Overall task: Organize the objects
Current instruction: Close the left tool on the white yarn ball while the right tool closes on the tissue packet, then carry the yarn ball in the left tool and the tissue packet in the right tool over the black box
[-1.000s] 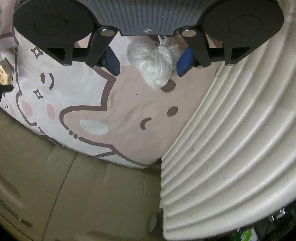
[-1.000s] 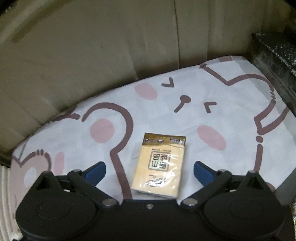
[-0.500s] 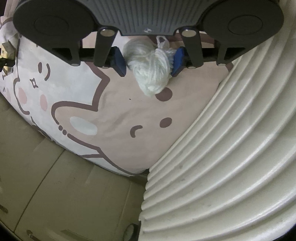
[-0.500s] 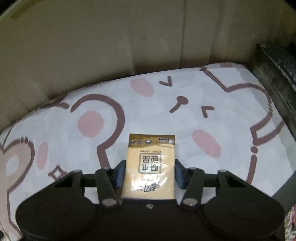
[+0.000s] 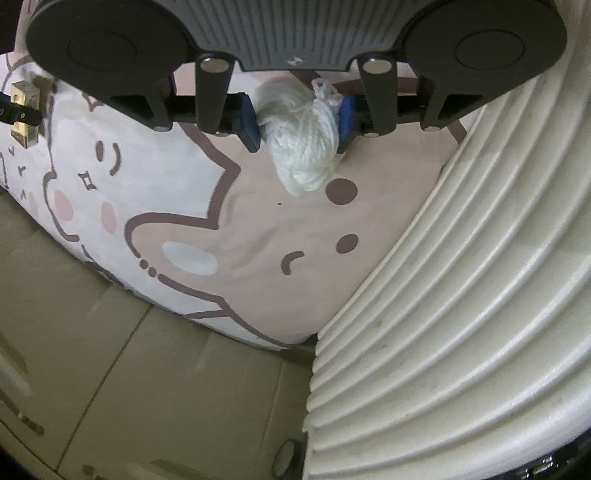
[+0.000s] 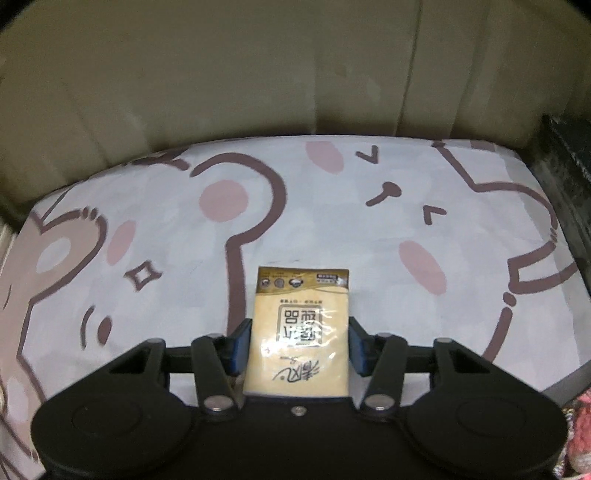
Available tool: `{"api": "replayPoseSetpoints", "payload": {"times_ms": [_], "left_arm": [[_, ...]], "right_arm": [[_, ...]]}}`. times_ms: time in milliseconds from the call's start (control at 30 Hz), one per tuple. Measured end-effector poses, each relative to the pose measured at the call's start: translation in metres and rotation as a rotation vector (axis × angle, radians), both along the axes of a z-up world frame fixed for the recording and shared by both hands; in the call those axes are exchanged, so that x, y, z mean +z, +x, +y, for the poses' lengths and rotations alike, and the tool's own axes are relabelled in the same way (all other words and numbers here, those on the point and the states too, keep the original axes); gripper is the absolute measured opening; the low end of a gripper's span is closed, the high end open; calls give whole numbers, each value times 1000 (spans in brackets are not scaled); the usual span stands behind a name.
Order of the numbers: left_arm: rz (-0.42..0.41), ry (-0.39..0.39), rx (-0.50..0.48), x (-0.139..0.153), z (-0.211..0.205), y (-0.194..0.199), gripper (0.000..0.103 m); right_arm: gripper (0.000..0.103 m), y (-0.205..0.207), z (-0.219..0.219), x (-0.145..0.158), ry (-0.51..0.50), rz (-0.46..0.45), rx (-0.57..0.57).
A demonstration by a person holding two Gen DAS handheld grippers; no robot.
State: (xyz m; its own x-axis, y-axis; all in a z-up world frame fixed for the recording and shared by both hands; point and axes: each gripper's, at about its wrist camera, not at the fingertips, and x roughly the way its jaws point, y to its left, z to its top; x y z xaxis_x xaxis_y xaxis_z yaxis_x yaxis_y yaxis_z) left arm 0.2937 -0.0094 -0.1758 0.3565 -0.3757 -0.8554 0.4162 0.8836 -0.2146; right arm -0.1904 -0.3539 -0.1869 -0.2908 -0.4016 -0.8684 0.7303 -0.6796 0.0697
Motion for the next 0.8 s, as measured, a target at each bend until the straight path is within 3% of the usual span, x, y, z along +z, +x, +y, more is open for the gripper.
{"api": "replayPoseSetpoints", "payload": {"times_ms": [800], "left_arm": [[-101, -43, -183, 93, -45, -94, 43]], "right_arm": [[53, 30, 79, 82, -83, 78, 116]]}}
